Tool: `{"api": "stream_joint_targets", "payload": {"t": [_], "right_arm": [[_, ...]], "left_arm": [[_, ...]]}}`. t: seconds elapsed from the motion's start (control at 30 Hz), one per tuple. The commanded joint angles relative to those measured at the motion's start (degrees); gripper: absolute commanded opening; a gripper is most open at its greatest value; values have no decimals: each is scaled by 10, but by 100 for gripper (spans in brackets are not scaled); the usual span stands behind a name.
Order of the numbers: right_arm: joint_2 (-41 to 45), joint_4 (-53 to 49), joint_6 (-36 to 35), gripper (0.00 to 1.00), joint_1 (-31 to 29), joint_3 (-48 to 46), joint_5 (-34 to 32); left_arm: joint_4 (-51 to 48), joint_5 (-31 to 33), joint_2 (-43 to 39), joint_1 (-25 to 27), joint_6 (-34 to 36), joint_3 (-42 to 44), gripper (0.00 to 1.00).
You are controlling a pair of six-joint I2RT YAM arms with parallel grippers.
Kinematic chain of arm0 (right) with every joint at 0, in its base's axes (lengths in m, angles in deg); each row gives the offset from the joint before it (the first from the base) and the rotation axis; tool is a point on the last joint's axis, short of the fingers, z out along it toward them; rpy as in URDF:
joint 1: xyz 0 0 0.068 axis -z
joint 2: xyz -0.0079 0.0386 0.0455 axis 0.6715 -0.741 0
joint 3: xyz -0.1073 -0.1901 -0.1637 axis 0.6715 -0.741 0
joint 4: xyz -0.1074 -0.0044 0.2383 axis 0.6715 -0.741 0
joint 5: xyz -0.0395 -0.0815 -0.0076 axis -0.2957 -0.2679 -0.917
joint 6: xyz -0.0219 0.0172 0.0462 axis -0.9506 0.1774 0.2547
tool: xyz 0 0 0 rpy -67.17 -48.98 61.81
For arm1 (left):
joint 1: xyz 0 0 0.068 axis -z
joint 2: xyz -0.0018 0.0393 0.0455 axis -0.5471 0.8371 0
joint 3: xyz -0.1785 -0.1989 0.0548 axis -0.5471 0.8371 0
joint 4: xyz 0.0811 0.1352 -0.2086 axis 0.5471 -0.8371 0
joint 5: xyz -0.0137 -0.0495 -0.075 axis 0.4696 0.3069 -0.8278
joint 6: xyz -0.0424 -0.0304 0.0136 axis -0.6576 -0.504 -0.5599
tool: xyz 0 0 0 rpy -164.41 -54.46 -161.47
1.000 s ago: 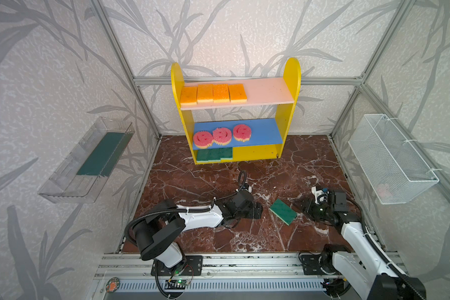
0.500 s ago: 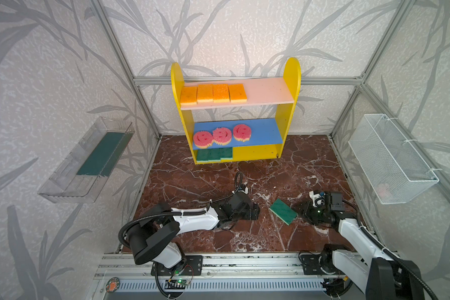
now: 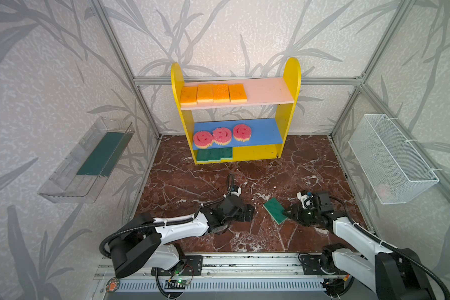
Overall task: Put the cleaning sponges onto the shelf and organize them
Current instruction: 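Grasp the last green pad with the right gripper while the left gripper approaches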
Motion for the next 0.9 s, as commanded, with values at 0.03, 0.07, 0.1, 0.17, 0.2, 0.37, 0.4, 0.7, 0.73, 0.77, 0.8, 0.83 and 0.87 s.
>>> {"api": "stream_joint_targets", "payload": {"t": [0.03,0.07,0.1,0.17,0.2,0.37,0.4,0.7,0.73,0.77,0.8,0.83,0.87], "right_arm": [[1,56,64,51,-84,-8,-38],[-6,67,74,51,-104,-6,-45],[-17,78,80,51,-118,0,-45],[-39,88,85,51,-133,12,-37],[-47,85,82,51,-135,20,-31],[-20,31,61,51,-135,37,-53],[-13,31,62,51,-134,35,-55],[-58,84,82,48,-119,23,-19],[-65,88,81,48,-112,23,-8],[-71,93,83,48,-104,23,3],[-76,98,84,48,-98,22,9],[-80,102,84,48,-94,21,13],[-85,104,84,48,-90,20,16]], "left_arm": [[-49,48,-55,-8,4,15,97],[-57,51,-67,-11,5,17,97],[-61,52,-78,-15,6,20,97],[-65,48,-93,-23,4,28,97],[-66,45,-100,-26,2,33,97],[-73,45,-122,-30,-1,46,97],[-73,46,-124,-30,-2,47,97],[-73,41,-122,-41,2,51,97],[-73,38,-122,-42,2,53,97],[-71,37,-121,-44,2,54,97],[-69,35,-121,-46,2,55,97],[-67,34,-121,-47,2,56,97],[-65,32,-119,-49,1,57,97]]}}
